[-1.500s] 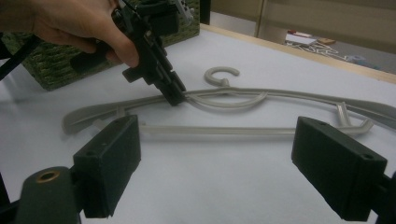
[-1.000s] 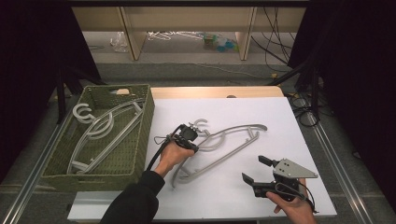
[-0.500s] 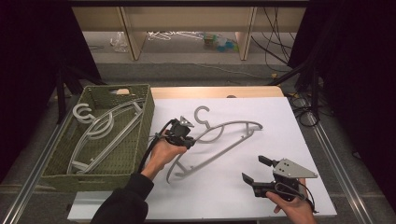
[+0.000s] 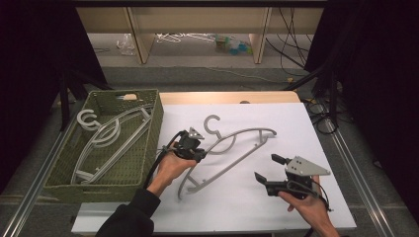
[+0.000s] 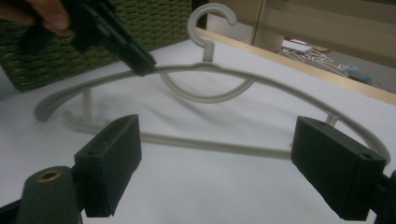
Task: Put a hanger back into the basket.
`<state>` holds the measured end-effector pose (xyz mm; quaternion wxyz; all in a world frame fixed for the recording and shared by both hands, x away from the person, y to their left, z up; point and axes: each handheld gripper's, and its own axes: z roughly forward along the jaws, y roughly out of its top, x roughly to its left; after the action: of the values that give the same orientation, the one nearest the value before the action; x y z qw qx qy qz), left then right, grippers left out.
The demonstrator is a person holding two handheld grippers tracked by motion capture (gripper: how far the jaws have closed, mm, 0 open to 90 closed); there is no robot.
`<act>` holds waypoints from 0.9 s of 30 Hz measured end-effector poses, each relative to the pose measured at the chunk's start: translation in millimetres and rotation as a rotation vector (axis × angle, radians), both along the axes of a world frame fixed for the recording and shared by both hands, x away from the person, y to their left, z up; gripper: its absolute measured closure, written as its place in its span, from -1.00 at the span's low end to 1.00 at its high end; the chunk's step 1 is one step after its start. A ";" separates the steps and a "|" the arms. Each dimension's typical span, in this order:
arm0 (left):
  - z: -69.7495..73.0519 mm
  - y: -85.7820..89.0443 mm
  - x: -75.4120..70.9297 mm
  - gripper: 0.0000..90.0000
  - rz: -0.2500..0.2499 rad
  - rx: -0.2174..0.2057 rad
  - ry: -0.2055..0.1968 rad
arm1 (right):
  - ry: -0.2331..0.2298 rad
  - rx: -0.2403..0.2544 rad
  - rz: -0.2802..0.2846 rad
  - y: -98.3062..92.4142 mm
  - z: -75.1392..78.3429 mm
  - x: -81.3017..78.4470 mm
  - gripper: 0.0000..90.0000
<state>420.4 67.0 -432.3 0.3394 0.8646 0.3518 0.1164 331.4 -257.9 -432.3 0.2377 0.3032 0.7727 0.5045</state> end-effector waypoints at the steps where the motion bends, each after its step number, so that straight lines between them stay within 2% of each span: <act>1: 0.0 0.3 -1.8 0.81 0.003 -0.003 -0.003 | -0.003 -0.007 0.001 0.3 0.6 9.0 -0.59; 2: 0.7 1.6 -2.9 0.81 -0.007 0.000 0.000 | 0.001 -0.019 -0.004 1.1 0.8 18.6 -0.57; 5: -1.1 4.8 -7.7 0.81 0.003 -0.014 -0.006 | 0.007 -0.063 -0.037 4.2 0.0 45.5 -0.52; 6: -1.6 6.2 -9.4 0.81 -0.001 -0.019 0.003 | 0.016 -0.081 -0.041 6.7 -0.9 52.9 -0.51; 9: -1.3 9.0 -17.1 0.81 -0.012 -0.009 -0.001 | -0.002 -0.171 -0.037 14.6 -6.5 72.1 -0.47; 10: -1.0 10.0 -19.5 0.81 -0.013 -0.005 0.002 | 0.009 -0.176 -0.040 17.7 -8.9 76.4 -0.44; 13: -0.5 12.0 -28.6 0.81 -0.019 -0.015 0.000 | 0.008 -0.243 -0.017 26.3 -14.1 85.5 -0.43; 15: 1.0 13.4 -34.7 0.81 -0.031 -0.011 -0.008 | 0.004 -0.265 -0.005 31.6 -17.2 90.8 -0.38; 18: 1.7 16.4 -41.9 0.81 -0.039 -0.027 -0.006 | -0.030 -0.304 0.017 39.1 -19.2 96.3 -0.33; 19: 1.6 16.8 -44.7 0.81 -0.040 -0.025 -0.008 | -0.027 -0.300 0.023 41.5 -20.1 97.8 -0.31; 20: 0.9 17.1 -46.8 0.81 -0.040 -0.032 -0.016 | -0.025 -0.323 0.032 44.1 -20.7 99.3 -0.31; 21: 1.1 17.7 -48.4 0.81 -0.042 -0.027 -0.019 | -0.029 -0.346 0.044 46.5 -21.7 100.6 -0.28; 25: 0.4 18.7 -52.8 0.81 -0.042 -0.040 -0.019 | -0.048 -0.386 0.056 56.3 -26.7 105.9 -0.20; 27: 1.3 18.5 -54.7 0.81 -0.047 -0.031 -0.020 | -0.060 -0.412 0.078 60.7 -29.1 107.1 -0.11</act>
<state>365.6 85.5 -431.0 0.3589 0.8660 0.3297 0.1115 438.4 -197.2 -461.4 0.2979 0.2027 0.8632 0.3537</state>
